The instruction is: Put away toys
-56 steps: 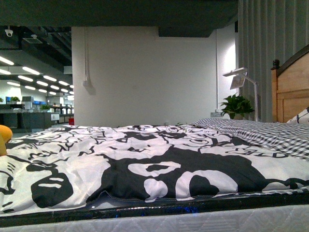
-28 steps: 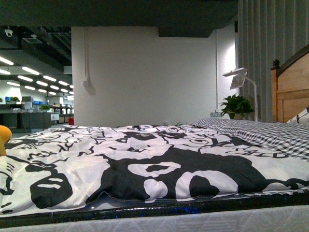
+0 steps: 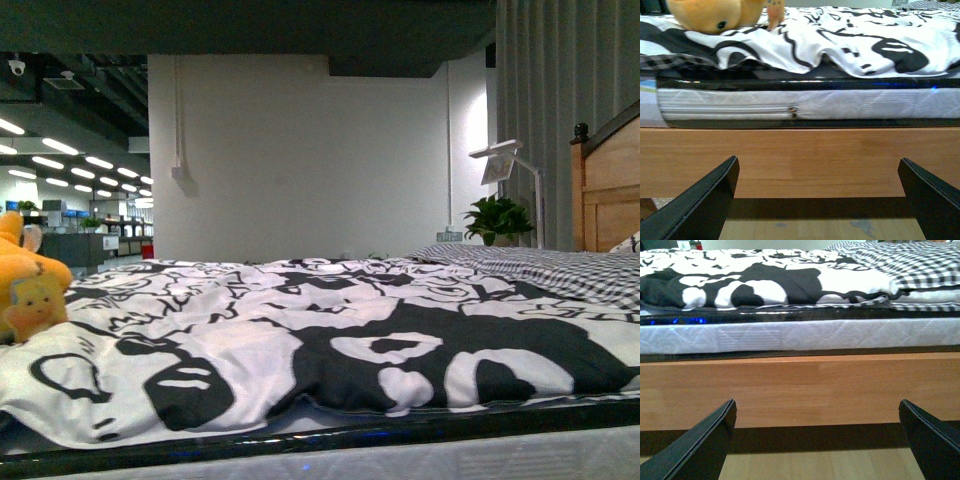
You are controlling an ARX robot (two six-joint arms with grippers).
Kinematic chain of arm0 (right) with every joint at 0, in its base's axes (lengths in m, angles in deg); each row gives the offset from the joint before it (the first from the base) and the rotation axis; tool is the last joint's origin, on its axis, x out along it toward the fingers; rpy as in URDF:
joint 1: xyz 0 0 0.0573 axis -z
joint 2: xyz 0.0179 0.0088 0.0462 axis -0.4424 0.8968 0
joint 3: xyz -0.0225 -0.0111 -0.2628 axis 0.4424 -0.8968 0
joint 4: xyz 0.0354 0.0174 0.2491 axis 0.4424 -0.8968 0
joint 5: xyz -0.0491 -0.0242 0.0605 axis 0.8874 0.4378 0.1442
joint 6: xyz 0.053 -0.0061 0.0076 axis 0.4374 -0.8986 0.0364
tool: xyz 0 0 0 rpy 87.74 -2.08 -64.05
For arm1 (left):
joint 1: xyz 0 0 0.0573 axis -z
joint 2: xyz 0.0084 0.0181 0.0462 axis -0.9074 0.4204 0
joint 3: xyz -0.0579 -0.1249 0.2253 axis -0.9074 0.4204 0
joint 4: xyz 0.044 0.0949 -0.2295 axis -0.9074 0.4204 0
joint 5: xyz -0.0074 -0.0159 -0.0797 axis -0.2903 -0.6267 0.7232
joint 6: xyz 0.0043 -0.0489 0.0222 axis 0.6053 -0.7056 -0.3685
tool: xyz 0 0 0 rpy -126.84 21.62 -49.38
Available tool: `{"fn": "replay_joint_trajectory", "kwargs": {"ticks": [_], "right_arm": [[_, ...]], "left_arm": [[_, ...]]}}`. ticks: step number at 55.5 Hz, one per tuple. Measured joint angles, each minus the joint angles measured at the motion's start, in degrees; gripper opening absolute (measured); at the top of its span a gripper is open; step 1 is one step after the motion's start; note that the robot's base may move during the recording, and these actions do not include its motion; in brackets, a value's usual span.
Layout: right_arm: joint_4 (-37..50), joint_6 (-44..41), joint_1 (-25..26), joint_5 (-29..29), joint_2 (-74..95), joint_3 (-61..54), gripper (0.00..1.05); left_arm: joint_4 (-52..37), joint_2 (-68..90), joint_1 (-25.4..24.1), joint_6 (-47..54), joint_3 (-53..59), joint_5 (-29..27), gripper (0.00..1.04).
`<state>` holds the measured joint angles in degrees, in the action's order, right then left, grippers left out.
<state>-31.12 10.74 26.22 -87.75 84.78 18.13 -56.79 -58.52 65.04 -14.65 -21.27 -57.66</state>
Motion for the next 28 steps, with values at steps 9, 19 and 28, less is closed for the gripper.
{"fn": "replay_joint_trajectory", "kwargs": {"ticks": [9, 19, 28], "right_arm": [[0.02, 0.0, 0.0, -0.17, -0.02, 0.0, 0.98], [-0.02, 0.0, 0.0, -0.15, 0.04, 0.0, 0.98], [0.0, -0.02, 0.0, -0.28, 0.04, 0.0, 0.98]], "left_arm": [[-0.02, -0.02, 0.0, 0.0, -0.02, -0.09, 0.98], [0.07, 0.02, 0.0, 0.0, 0.0, -0.11, 0.98], [0.02, -0.02, 0.0, 0.0, 0.0, -0.15, 0.98]]}}
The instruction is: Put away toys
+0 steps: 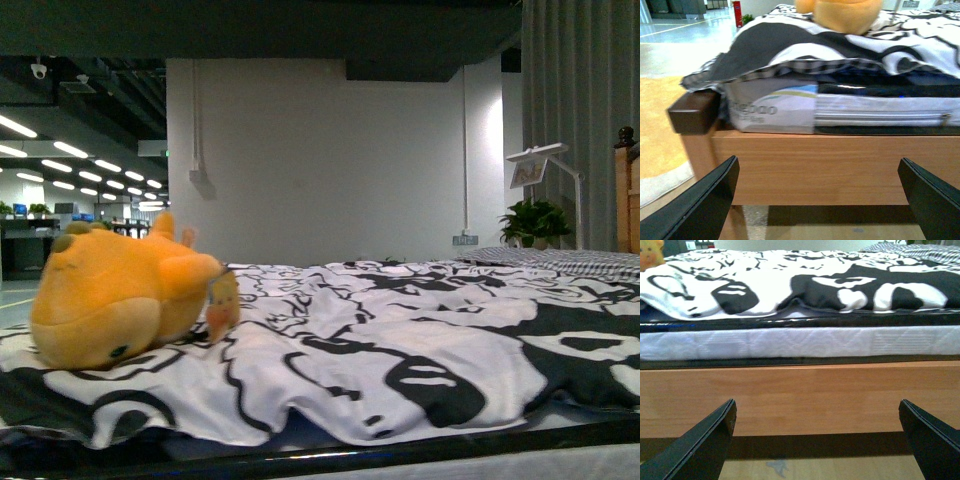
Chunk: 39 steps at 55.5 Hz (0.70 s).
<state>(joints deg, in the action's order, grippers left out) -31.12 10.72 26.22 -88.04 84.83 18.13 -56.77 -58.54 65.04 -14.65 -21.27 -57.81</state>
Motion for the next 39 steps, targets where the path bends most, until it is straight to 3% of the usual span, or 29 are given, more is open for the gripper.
{"fn": "replay_joint_trajectory", "kwargs": {"ticks": [39], "right_arm": [[0.0, 0.02, 0.0, -0.09, -0.04, 0.0, 0.98]], "left_arm": [[0.0, -0.02, 0.07, 0.0, 0.0, 0.0, 0.98]]}}
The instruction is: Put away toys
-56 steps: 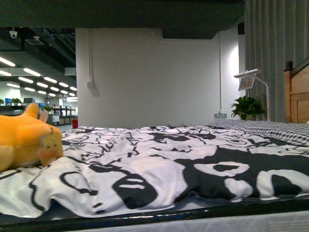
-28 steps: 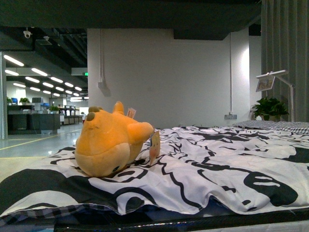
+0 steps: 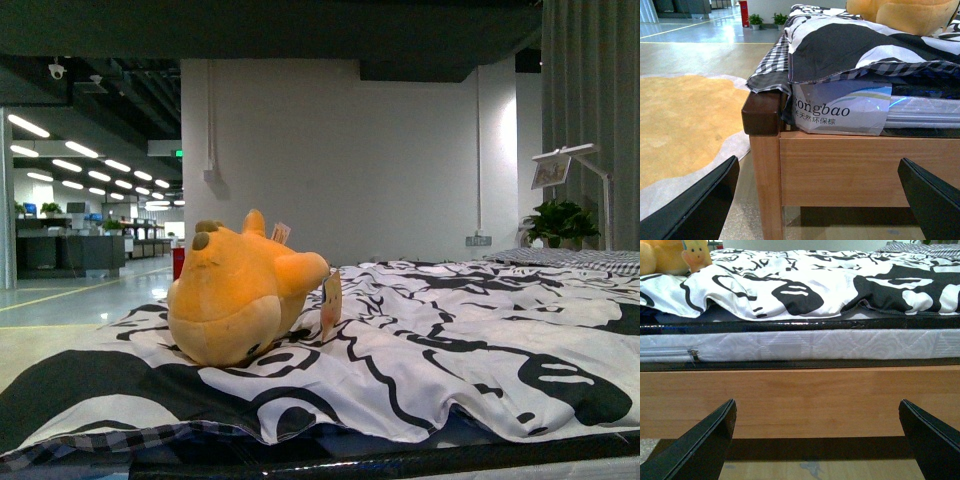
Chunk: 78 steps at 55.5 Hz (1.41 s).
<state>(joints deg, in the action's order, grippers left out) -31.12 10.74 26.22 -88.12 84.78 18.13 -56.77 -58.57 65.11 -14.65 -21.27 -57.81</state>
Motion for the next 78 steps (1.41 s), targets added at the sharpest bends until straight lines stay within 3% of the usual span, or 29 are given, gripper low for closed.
{"fn": "replay_joint_trajectory", "kwargs": {"ticks": [78], "right_arm": [[0.0, 0.0, 0.04, -0.02, 0.0, 0.0, 0.98]], "left_arm": [[0.0, 0.0, 0.02, 0.0, 0.02, -0.04, 0.98]]}}
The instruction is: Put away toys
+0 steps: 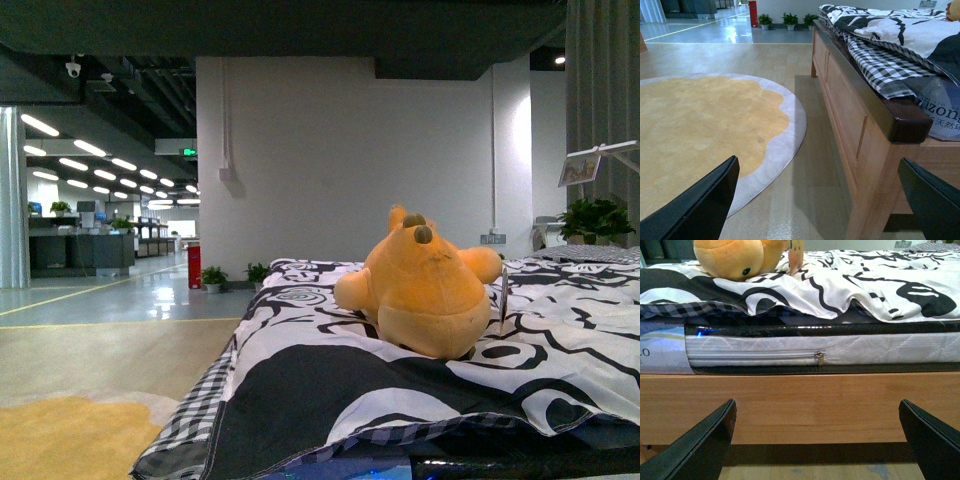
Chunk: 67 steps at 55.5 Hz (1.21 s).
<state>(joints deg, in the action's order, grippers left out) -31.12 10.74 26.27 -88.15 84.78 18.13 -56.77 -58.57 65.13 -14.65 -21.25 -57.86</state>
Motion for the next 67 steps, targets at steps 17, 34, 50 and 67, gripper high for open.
{"fn": "replay_joint_trajectory", "kwargs": {"ticks": [17, 34, 50, 67], "right_arm": [[0.0, 0.0, 0.0, 0.02, -0.02, 0.0, 0.98], [-1.46, 1.25, -3.21, 10.93, 1.07, 0.04, 0.98], [8.87, 3.48, -11.74, 19.47, 11.65, 2.84, 0.98], [32.46, 1.73, -22.97, 23.23, 34.88, 9.25, 0.98]], "left_arm": [[0.0, 0.0, 0.0, 0.0, 0.0, 0.04, 0.98], [0.0, 0.0, 0.0, 0.0, 0.0, 0.07, 0.98], [0.0, 0.0, 0.0, 0.0, 0.0, 0.09, 0.98], [0.0, 0.0, 0.0, 0.0, 0.0, 0.07, 0.98]]}}
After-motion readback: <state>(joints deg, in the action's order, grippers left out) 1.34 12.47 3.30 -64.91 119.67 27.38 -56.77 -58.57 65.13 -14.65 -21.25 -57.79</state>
